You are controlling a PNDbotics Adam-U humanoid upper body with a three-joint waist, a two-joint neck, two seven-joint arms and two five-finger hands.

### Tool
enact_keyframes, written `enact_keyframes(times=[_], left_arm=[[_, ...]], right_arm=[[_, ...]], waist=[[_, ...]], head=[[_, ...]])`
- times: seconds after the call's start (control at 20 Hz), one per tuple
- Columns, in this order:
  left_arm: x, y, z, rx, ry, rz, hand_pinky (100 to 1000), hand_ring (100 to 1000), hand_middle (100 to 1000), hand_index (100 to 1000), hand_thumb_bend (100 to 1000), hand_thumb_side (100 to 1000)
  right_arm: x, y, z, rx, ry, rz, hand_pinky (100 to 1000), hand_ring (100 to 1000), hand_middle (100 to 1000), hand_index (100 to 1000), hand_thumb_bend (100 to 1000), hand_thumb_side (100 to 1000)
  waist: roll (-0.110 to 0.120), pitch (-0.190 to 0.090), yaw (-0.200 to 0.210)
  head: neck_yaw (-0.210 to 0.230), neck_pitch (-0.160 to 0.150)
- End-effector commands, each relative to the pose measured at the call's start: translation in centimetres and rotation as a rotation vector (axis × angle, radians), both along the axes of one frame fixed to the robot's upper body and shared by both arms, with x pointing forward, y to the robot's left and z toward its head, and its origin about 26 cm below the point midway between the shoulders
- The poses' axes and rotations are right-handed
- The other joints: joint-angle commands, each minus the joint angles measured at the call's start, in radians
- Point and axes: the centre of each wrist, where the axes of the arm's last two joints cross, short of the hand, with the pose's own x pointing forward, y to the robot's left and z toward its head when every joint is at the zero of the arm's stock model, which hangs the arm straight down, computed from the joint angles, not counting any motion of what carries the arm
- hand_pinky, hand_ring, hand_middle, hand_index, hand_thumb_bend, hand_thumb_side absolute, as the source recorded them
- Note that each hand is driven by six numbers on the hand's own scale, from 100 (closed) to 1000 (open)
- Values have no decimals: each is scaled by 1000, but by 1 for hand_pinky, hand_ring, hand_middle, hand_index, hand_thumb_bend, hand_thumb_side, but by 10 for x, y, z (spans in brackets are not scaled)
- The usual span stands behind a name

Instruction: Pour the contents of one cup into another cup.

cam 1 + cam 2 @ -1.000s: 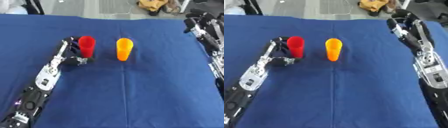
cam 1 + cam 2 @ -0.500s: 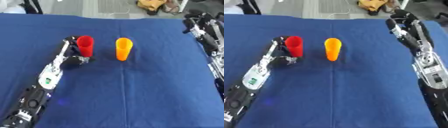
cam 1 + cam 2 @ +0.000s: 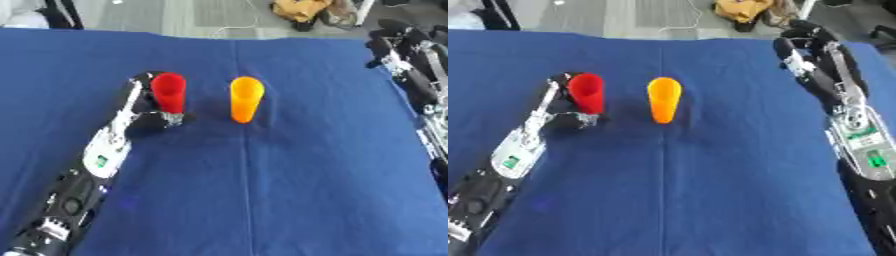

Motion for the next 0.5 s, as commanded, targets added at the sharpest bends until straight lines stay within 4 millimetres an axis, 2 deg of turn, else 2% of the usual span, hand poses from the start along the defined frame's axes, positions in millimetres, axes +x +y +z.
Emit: enact_keyframes(times=[0.05, 0.2, 0.5], left_arm=[[3, -4, 9, -18, -23, -14, 419, 514, 549, 795, 929, 354], [3, -5, 8, -31, -22, -14, 347, 453, 497, 771, 816, 291], [2, -5, 7, -78, -33, 10, 197, 337, 428, 734, 468, 145]], right_arm=[[0, -1, 14, -12, -37, 11, 548, 750, 725, 862, 523, 624], [0, 0, 14, -12, -37, 13, 548, 748, 723, 862, 523, 625], [1, 0, 13, -12, -34, 14, 547, 743, 717, 862, 522, 624]], waist=[[-1, -13, -4], [-2, -12, -3], [-3, -13, 1]], head=[[2, -10], [2, -12], [2, -14]])
